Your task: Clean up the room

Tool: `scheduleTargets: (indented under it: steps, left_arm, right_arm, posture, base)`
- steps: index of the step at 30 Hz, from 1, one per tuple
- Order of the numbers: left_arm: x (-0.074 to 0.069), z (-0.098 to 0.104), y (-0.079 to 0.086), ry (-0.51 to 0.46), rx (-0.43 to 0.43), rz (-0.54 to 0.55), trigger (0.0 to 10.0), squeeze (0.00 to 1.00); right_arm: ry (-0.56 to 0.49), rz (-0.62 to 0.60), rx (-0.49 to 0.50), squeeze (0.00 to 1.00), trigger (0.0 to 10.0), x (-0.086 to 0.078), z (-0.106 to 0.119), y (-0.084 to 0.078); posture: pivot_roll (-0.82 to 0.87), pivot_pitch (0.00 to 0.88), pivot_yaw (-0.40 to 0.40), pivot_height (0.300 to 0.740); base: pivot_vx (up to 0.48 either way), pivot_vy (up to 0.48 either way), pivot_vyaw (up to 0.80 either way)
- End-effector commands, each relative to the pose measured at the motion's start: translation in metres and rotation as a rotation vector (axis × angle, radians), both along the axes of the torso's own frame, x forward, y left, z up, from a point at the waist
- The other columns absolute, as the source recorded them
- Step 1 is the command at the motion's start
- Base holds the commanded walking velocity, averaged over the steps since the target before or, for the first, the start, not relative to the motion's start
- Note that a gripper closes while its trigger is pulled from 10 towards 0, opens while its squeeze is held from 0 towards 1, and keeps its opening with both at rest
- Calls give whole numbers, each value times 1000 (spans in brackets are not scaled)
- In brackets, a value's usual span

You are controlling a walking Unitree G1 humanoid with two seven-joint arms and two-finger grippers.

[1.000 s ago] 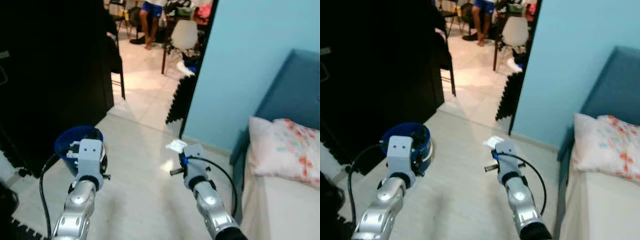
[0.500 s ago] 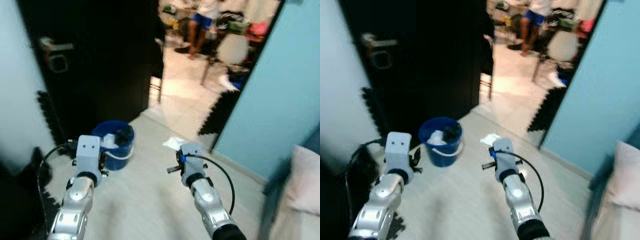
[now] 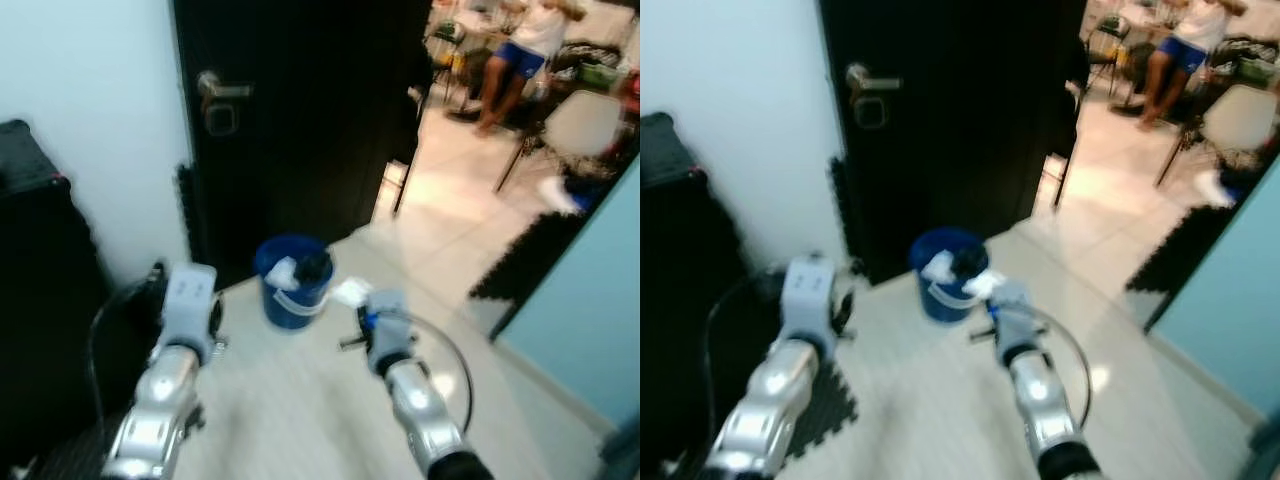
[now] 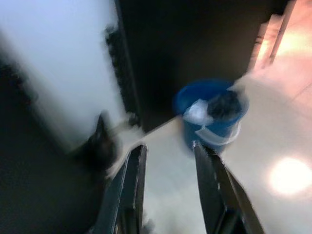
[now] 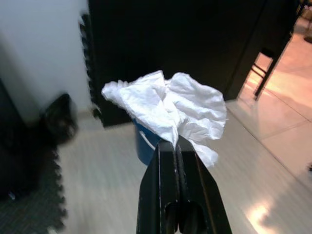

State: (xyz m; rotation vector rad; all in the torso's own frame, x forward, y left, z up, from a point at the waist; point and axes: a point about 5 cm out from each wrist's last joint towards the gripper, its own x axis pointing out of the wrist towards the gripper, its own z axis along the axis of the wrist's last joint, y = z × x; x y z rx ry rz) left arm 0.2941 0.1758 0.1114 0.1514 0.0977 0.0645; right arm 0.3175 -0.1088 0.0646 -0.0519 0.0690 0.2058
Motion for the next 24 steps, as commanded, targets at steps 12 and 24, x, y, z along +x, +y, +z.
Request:
scheduleTargets:
  steps: [12,24]
  left_arm:
    - [4,2,-5,-6,-59,-20,10000,0]
    - [4,3,1,2,-67,-5,10000,0]
  right_arm:
    - [53,-37,0,0,10000,-4,-12,-10]
    - [56,-36,29,0,10000,-2,-11,-5]
  posture:
    - [119,0,-94,740]
    - [154,0,-63,740]
  base:
    - [161,0,0]
    - [329,0,0]
